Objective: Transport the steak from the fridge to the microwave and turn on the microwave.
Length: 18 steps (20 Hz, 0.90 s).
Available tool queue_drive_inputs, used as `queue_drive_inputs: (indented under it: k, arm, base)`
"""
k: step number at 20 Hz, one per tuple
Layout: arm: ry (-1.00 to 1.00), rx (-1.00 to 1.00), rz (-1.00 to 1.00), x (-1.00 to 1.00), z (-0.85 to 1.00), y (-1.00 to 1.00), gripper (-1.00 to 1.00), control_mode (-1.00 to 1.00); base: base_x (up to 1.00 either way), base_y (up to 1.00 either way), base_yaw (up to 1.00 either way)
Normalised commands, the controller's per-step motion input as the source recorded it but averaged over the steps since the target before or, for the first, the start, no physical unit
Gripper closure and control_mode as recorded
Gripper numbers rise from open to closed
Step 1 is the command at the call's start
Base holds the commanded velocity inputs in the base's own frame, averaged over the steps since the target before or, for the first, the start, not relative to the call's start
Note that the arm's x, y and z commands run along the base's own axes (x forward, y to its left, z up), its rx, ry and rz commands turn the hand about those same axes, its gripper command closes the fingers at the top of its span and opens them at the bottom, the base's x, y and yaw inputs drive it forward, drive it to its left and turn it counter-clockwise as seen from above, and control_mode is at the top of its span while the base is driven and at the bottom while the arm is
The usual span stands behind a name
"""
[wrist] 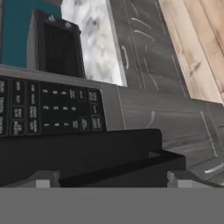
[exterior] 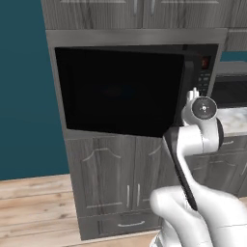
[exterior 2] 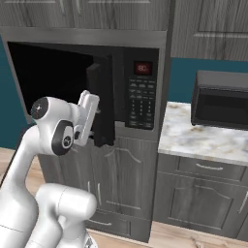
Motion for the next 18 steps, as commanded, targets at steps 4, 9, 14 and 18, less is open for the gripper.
queue_drive_inputs:
  k: [4,9,14,18]
  arm:
    - [0.00,0.04,0.14,0.68,0.00,0.00,-1.00,-1.00]
    - [0.00,0.00,0.12,0.69,0.00,0.00,-1.00,-1.00]
    - [0.00,0.00,0.11,0.67,-0.01,0.00,-1.00,-1.00]
    - [0.00,0.00,0.09,0.57,-0.01,0.02,-1.00,-1.00]
  base:
    - [0.00,0.00,0.00]
    - [0.00,0.00,0.00]
    - [0.00,0.00,0.00]
    - [0.00,0.00,0.00]
